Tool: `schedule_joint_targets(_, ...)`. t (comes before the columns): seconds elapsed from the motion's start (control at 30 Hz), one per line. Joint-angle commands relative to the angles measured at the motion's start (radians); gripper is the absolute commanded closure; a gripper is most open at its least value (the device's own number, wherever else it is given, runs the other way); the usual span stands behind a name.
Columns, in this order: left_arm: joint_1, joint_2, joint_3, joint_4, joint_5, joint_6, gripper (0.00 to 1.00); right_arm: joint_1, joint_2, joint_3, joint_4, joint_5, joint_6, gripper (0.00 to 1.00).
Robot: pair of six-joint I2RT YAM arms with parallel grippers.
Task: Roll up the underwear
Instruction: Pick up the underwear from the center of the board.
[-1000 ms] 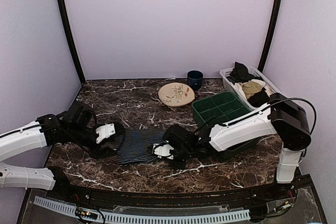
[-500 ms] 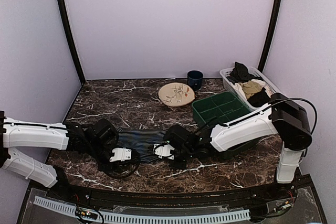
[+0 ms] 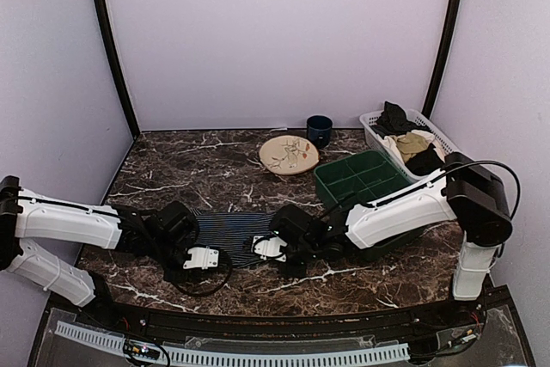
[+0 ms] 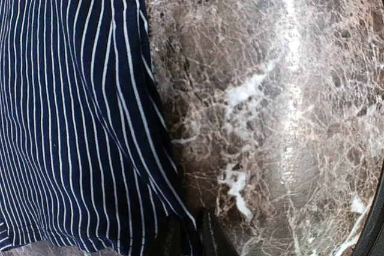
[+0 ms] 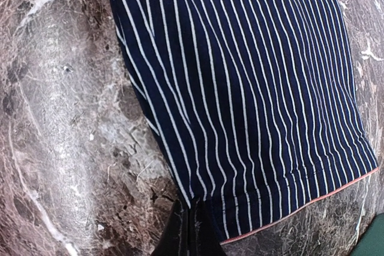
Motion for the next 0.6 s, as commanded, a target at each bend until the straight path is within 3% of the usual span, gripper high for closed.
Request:
schedule_joint_targets(0.0,-0.005,0.025,-0.027,0.015,-0.046,0.014,0.85,0.0,-0.021,-0.024,-0.066,-0.029,0.007,1.0)
schedule_joint_targets(0.3,-0.005,0.082,0.012,0.029,-0.093,0.002,1.0,-0.002,-0.047,-0.024,-0.088,-0.062,0.004,1.0)
schedule_joint_targets(0.57,-0.005,-0.047,0.011,-0.06,-0.056,-0.008,1.0,-0.003,-0.081,-0.014,-0.118,-0.078,0.004,1.0)
